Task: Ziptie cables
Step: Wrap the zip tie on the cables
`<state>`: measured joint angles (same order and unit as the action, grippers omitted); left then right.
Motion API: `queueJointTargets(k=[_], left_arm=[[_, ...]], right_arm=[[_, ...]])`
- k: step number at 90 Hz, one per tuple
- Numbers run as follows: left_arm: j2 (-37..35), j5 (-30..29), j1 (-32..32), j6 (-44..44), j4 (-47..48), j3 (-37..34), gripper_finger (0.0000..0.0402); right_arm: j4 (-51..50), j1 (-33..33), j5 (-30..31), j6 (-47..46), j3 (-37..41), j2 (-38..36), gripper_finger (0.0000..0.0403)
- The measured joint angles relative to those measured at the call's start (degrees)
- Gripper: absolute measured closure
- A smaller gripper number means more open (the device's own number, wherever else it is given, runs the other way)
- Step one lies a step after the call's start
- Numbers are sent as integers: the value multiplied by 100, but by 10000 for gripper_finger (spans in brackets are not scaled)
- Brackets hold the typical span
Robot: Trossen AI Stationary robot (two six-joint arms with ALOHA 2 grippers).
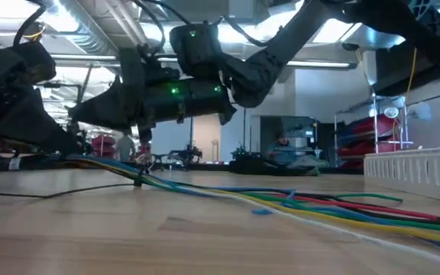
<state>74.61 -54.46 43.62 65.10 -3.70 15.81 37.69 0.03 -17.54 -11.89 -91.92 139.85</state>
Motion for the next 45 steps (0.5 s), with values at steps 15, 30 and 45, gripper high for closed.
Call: queueJointTargets(k=[15,30,45], left_arm=[[2,4,0,40,7,0,402],[0,53,26,75,-48,-2,401],[94,278,166,97,-114,-2,401]], right_arm=[[73,-166,521,1076,-109,147,401],[188,-402,1969,2921,-244,229,402],[171,-232,2752,3805,-243,206,402]])
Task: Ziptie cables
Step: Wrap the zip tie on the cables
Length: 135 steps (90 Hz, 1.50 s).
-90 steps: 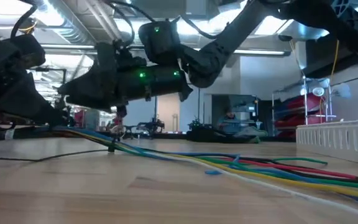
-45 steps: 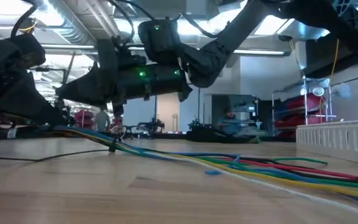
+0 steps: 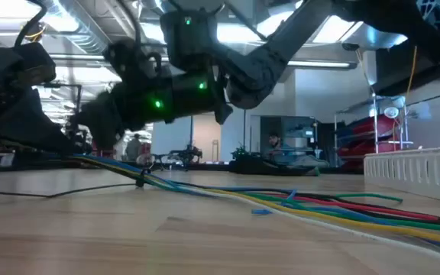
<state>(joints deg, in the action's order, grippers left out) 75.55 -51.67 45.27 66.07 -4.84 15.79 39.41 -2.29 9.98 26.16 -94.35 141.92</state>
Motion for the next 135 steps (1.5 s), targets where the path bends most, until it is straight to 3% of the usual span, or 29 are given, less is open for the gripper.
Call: queueJointTargets(k=[16,28,36,52,63,76,92,111,135], left_arm=[[417,261,262,475,-79,4,401],[507,230,278,699,-71,2,401],[507,213,273,701,-62,2,401],[505,196,273,596,-63,2,401],[503,194,273,592,-67,2,401],[503,190,273,591,-82,2,401],[503,175,271,310,-432,2,401],[505,175,267,-563,-869,4,401],[507,175,124,-638,-739,4,401]], right_arm=[[39,424,499,63,-22,-421,403],[-436,422,-79,-123,-16,-549,403],[-1029,366,-156,-456,-2,-609,403],[-2239,420,-213,-2057,-20,-1084,388],[-2654,576,-1269,-3385,-2,-1109,346],[-2488,663,-2369,-4300,-17,-789,273],[-1855,496,-2627,-5232,-4,-71,212],[-826,326,-3124,-5675,-33,211,197],[-796,261,-2953,-5529,-26,226,197]])
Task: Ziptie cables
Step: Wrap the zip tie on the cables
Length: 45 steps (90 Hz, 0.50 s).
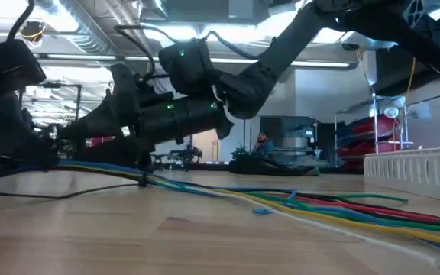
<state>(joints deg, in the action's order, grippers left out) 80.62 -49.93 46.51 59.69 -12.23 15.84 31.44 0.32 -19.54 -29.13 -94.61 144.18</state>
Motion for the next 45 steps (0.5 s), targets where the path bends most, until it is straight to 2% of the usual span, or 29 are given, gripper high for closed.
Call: queueJointTargets(k=[17,35,45], left_arm=[[0,89,-195,26,-21,0,385],[-18,830,-459,-24,-24,0,315],[-225,1436,-530,-211,-14,0,279]], right_arm=[[46,0,251,123,9,11,197],[-16,0,266,263,9,11,197],[-23,0,289,266,9,11,197]])
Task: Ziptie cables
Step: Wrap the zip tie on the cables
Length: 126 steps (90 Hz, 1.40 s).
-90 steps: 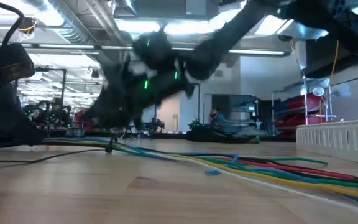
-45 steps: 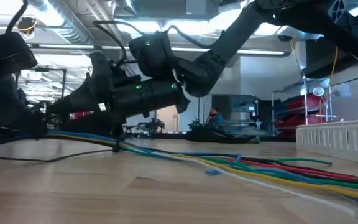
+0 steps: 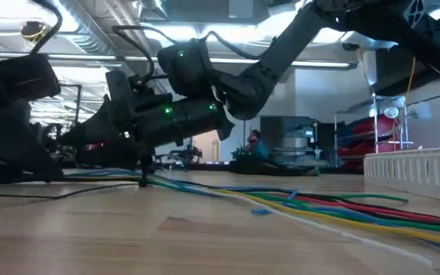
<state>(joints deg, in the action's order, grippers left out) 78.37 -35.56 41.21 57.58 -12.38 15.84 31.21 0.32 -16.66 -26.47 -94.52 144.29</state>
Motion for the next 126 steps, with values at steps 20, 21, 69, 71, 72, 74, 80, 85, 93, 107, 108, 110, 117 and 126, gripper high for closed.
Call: queueJointTargets(k=[20,21,69,71,72,74,80,85,93,107,108,110,117,126], left_arm=[[-879,845,-6,-99,575,0,246],[-927,846,-6,-97,646,0,246],[-3333,832,-480,-495,2262,0,258],[-3355,835,-506,-439,2343,0,258],[-3362,836,-521,-394,2382,0,258],[-3384,838,-558,-315,2484,0,258],[-3429,839,-687,144,2974,0,253],[-3481,842,-818,556,3417,0,245],[-3604,839,-1027,860,3910,0,229],[-3666,836,-1262,1091,4262,0,211],[-3665,836,-1265,1104,4263,0,210],[-3664,834,-1276,1127,4264,0,209],[-3661,790,-1287,1097,4271,0,208],[-3661,688,-1287,958,4327,0,208]], right_arm=[[-15,0,16,67,0,0,197],[-18,0,21,90,0,0,197],[-10,-35,122,150,2,4,197],[-10,-35,122,150,2,4,197],[-10,-35,122,150,2,4,197],[-10,-35,122,150,2,4,197],[-8,-33,120,148,2,4,197],[-3,-33,122,148,2,4,197],[7,-33,121,171,2,7,197],[10,-28,119,292,4,11,197],[12,-28,119,292,4,11,197],[16,-28,119,292,4,11,197],[16,-28,119,292,4,11,197],[17,-31,119,292,4,11,197]])
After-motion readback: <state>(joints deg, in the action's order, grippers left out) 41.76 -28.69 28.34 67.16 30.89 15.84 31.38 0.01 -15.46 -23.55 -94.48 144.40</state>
